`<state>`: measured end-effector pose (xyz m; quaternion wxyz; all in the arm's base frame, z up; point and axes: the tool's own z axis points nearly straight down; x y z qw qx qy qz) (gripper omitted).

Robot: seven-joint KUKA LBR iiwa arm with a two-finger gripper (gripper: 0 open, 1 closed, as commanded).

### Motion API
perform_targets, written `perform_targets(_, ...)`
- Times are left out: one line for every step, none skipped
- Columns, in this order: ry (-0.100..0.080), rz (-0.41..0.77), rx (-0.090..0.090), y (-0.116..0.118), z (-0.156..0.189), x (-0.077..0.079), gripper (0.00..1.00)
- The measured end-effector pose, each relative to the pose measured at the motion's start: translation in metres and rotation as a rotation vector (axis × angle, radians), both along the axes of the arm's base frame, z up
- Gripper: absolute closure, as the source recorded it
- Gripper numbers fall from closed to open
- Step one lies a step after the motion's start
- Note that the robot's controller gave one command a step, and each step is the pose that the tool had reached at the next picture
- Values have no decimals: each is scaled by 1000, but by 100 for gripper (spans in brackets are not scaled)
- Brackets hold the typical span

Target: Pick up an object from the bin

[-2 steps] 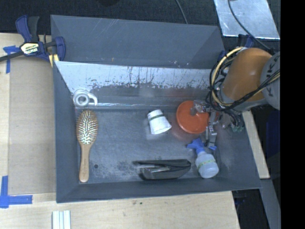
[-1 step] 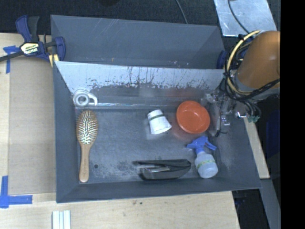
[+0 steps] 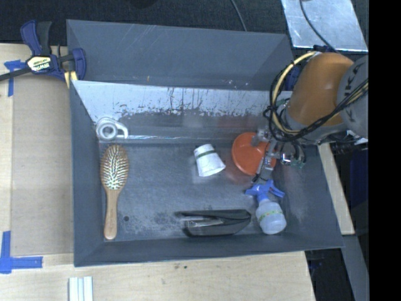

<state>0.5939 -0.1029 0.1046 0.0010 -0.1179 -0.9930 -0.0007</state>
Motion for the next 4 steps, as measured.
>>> perform_targets(-24,-44,-5,-21,-33,-13,0)
perform_targets(-24,-20,-4,-4,-31,-87,100)
perform_targets(-24,-20,-4,-4,-30,-87,100)
perform_targets(-17,-20,-3,-5,11,-90,100)
